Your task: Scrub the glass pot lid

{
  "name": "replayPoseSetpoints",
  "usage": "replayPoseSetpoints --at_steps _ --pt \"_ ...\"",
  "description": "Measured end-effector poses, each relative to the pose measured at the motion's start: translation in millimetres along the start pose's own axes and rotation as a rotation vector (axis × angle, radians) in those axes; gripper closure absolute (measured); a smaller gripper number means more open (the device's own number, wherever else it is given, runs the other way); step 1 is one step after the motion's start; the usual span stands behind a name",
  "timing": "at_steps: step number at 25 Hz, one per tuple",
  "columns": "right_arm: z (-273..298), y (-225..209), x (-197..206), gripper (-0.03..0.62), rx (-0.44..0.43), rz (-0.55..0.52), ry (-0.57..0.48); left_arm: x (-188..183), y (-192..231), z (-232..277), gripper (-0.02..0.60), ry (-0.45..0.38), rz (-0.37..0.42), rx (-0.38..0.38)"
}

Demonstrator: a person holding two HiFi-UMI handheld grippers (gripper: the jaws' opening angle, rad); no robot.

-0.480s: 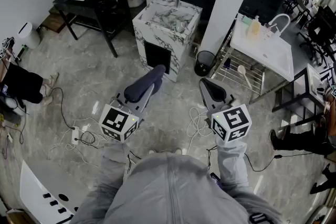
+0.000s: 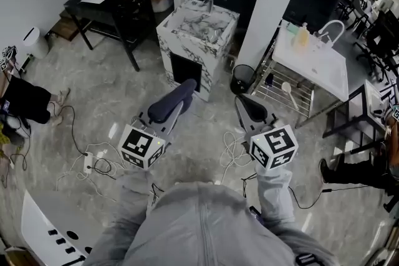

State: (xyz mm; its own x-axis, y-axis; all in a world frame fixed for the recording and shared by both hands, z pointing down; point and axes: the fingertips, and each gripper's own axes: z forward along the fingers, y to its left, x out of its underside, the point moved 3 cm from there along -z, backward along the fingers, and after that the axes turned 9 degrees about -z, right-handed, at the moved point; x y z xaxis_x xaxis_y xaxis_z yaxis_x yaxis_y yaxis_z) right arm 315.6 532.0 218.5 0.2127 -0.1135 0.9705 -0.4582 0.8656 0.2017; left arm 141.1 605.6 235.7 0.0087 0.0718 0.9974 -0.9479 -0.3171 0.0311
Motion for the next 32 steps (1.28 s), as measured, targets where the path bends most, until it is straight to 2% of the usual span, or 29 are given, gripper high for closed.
replayPoseSetpoints --at_steps 3,5,10,16,23,32 --pt "-2.4 -6.7 -0.2 0.557 -0.049 0.096 -0.041 -0.7 -4.3 7.0 0.492 -0.005 -0.004 -0.007" --pt "-3.5 -13.2 1.2 0.558 -0.069 0.119 -0.051 -0.9 -7.6 13.2 0.492 -0.009 -0.004 -0.01" --pt "-6.3 -30.8 10.9 0.559 -0.076 0.055 -0.026 2.4 -17.5 28.2 0.492 -0.008 0.002 -0.04" --pt "-11.9 -45.8 21.9 0.565 -0.105 0.034 -0.038 11.7 -31.1 38.1 0.492 0.006 -0.018 -0.087" --pt "-13.2 -58.0 35.8 0.566 -0.128 0.047 -0.051 14.3 -37.4 54.4 0.492 0.022 -0.015 -0.095" --pt "9.2 -69.9 50.6 0.565 -0.106 0.009 0.026 27.0 -19.8 73.4 0.492 0.044 -0.027 -0.085"
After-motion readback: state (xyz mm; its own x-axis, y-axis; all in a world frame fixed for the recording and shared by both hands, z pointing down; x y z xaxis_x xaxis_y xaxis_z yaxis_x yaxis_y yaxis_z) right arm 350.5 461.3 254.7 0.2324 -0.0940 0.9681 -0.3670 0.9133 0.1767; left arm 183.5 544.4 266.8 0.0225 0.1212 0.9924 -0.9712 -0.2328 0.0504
